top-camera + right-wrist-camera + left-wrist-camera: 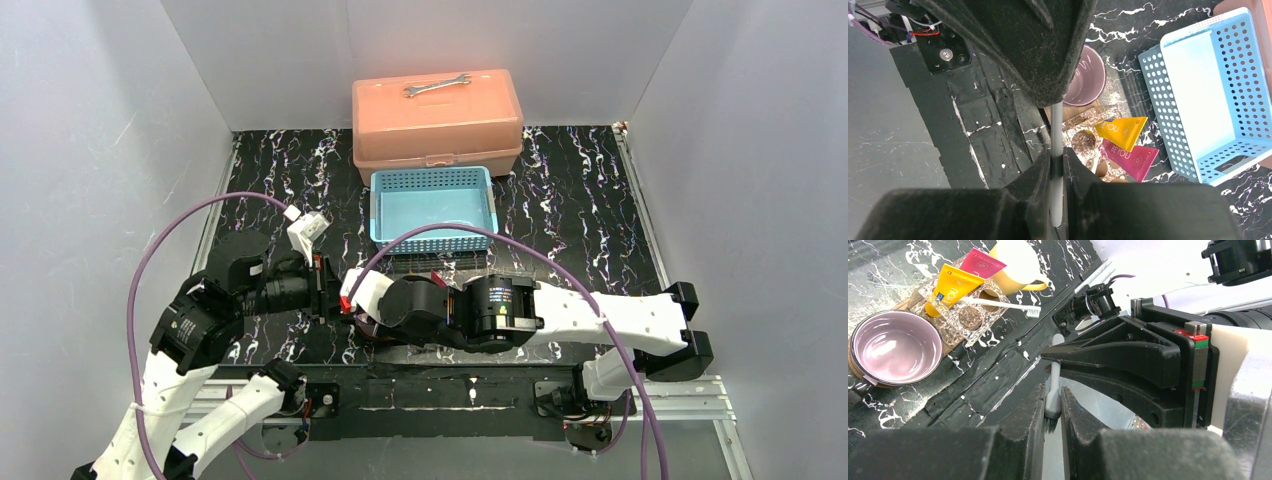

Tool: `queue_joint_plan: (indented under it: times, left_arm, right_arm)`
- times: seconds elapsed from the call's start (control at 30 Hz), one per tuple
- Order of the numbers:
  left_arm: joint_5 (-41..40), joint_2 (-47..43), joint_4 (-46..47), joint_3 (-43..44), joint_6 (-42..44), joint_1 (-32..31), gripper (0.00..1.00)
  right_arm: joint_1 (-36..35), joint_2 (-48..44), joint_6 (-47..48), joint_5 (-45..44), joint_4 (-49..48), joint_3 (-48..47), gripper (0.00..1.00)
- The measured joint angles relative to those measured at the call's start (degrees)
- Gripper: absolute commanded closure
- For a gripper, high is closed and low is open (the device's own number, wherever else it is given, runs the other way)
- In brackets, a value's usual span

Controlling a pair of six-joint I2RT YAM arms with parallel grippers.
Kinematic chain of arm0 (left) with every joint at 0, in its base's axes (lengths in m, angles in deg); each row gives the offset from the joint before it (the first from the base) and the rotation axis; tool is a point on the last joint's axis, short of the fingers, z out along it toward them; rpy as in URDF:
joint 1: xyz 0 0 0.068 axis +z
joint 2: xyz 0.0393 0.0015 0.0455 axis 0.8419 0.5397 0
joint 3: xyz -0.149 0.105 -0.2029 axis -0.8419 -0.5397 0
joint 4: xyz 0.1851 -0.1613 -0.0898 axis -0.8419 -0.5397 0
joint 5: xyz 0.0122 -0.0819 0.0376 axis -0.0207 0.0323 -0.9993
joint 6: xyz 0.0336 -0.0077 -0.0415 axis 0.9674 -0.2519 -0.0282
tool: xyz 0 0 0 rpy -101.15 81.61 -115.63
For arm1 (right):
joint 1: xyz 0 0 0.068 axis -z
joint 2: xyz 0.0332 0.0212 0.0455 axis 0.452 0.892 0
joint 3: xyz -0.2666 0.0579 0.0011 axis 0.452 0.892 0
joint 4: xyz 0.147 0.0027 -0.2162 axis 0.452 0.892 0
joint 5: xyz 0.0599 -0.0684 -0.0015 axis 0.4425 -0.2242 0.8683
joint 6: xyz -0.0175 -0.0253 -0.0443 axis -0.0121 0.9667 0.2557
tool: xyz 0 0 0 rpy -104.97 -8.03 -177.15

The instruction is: Prepare toiletry sets of a toothbrush and toothpaste on the tray

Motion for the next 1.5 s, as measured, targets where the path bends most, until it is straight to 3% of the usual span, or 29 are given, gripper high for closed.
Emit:
queue_joint_plan:
  times: [0.17, 0.3, 0.63, 0.87, 1.07, 1.2, 1.5]
  left_arm:
    - [-0.50, -0.63, -0.39, -0.85, 0.15, 0.00, 1.00]
    - [-1.18, -0.81, -0.66, -1.36, 0.22, 0.00, 1.00]
    - [-4.79, -0.72, -2.14, -1.40, 1.09, 0.00, 1.00]
    - [-9.75, 0.44, -2.16, -1.40, 1.25, -1.55, 1.00]
    - [-17.27, 3.17, -2.12, -1.40, 1.20, -8.41, 1.00]
    - [-25.51, 5.99, -2.12, -1.16, 0.87, -16.94, 1.00]
    - [-44.44, 12.26, -2.12, 2.32, 0.28, -31.65, 1.00]
  right_arm:
    - [-0.15, -1.14, -0.02, -0.15, -1.68, 2.14, 0.57]
    - [-0.15, -4.39, 0.15, -0.81, -3.10, 4.63, 0.50]
    - [-0.15, -13.40, -0.33, -9.14, -6.56, 9.62, 0.47]
    - [3.06, -13.81, -2.05, -14.62, -6.54, 11.56, 0.49]
    - [13.55, -13.99, -3.82, -12.63, -8.37, 13.77, 0.49]
    - [18.71, -14.23, -4.68, -10.14, -9.35, 16.22, 0.49]
    - [20.61, -16.83, -5.20, -6.34, -10.78, 19.32, 0.49]
